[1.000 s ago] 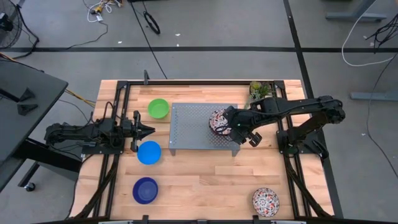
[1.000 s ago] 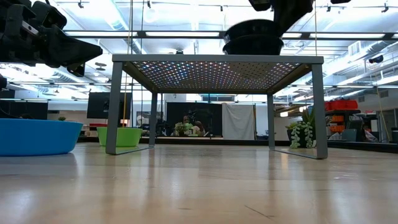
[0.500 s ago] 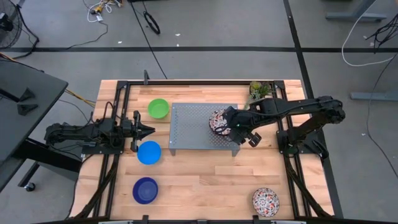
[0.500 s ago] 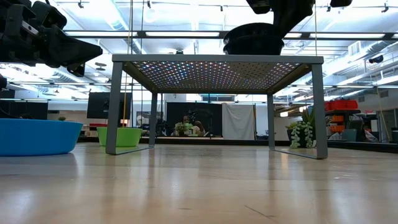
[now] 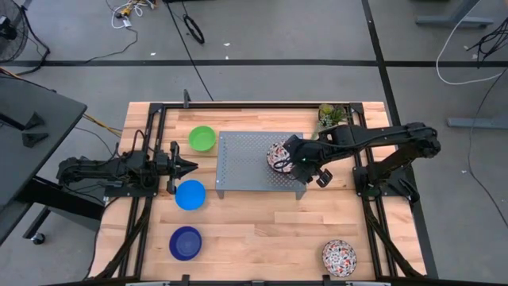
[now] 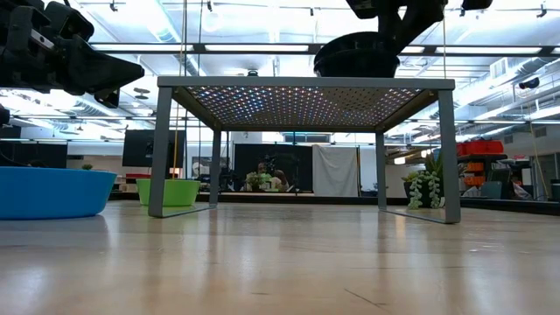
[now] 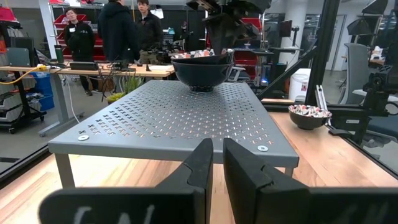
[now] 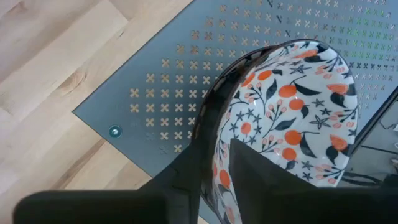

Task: Pick & Place Mini bowls
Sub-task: Stack the top white patterned bowl on top of the other white patterned bowl on the shelf

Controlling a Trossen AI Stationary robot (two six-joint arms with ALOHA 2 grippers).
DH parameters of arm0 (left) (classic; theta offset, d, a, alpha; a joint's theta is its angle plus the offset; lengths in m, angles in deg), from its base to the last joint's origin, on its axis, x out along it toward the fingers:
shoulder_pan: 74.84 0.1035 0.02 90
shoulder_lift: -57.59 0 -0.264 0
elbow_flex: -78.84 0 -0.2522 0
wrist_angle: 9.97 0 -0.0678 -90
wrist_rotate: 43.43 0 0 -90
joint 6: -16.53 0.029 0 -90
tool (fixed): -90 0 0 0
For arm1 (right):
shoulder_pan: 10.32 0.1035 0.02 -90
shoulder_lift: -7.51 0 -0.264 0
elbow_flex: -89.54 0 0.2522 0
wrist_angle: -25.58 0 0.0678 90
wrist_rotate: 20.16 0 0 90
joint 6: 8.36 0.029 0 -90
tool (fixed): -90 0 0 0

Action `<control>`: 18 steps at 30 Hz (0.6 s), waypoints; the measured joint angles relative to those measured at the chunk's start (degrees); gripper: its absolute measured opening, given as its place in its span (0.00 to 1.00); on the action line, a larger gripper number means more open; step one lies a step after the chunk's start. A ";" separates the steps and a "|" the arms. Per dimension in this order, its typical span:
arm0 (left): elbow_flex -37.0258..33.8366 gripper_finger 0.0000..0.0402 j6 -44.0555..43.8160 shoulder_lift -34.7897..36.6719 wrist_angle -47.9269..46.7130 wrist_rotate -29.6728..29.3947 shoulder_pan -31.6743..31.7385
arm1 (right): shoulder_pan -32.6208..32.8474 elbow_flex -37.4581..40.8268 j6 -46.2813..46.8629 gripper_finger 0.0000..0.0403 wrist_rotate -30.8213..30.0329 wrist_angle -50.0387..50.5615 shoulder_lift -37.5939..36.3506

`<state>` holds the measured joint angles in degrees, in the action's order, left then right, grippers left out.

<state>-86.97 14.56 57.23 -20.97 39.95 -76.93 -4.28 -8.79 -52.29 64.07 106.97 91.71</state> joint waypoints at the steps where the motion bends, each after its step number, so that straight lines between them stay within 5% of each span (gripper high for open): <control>1: 0.00 0.11 0.00 -0.01 0.00 0.00 0.00 | 0.00 0.00 -0.02 0.22 0.00 -0.15 -0.20; 18: 0.00 0.11 0.00 -0.01 0.02 -0.01 0.01 | 0.03 -0.04 3.47 0.30 -0.23 -3.38 -5.30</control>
<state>-86.97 14.56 57.23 -20.94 39.94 -76.93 -4.25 -8.84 -48.83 63.84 103.59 86.40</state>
